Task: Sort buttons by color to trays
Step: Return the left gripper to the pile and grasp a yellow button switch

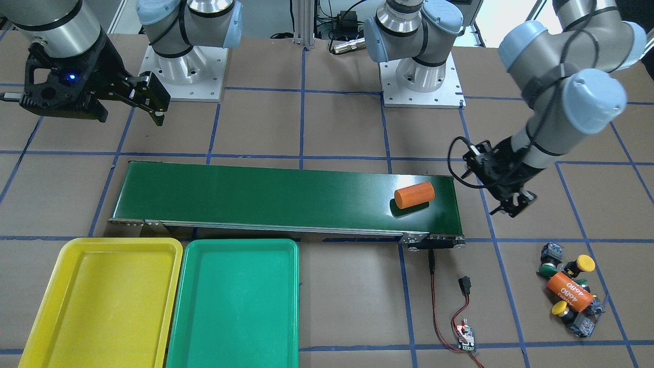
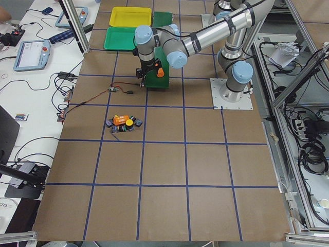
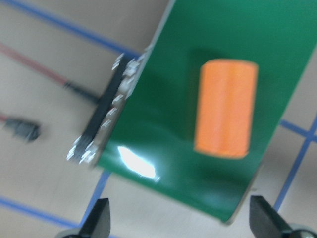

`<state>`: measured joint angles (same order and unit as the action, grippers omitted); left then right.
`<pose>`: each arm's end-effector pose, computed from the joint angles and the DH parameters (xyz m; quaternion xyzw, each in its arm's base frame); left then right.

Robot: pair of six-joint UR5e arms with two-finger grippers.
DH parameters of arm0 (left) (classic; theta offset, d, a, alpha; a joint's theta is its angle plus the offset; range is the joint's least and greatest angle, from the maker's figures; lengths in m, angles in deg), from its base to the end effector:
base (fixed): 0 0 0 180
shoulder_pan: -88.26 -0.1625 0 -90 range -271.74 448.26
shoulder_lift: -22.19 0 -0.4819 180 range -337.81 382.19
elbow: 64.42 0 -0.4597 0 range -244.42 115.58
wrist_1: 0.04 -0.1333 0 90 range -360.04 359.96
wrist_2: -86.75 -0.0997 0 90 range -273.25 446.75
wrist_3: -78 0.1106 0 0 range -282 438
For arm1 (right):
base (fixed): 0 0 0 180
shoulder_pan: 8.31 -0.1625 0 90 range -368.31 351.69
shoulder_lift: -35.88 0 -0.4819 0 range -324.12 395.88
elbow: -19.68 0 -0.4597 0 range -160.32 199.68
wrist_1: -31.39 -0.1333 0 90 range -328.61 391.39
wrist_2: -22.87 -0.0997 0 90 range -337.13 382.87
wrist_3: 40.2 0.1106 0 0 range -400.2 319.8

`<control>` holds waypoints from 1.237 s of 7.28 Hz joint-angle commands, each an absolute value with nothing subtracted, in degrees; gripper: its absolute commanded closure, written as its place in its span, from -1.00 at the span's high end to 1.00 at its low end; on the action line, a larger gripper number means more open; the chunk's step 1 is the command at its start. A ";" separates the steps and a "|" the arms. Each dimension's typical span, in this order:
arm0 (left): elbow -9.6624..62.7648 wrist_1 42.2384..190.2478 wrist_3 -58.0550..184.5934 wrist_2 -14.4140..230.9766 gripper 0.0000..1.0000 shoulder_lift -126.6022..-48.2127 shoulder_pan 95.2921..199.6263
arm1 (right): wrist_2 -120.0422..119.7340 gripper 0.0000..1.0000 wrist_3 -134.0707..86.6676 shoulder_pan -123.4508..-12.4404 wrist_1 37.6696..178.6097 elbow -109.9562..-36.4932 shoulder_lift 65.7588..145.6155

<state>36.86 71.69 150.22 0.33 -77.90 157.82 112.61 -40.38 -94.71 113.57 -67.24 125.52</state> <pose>0.0803 -0.6169 0.3538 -0.4355 -0.8992 0.0039 0.0411 0.0989 -0.5590 0.5472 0.0299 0.9986 0.0444 0.0037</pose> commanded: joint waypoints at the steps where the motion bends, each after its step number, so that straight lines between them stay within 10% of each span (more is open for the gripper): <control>1: 27.12 71.68 136.52 0.35 1.00 -85.53 152.71 | 112.60 1.00 -40.29 -94.71 113.57 -67.24 125.61; 9: 20.83 65.27 117.11 -1.76 1.00 -101.38 143.38 | 112.60 1.00 -40.38 -94.62 113.66 -67.24 125.53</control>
<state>20.56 65.54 117.44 -1.32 -100.51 144.46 112.60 -40.38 -94.62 113.66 -67.24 125.53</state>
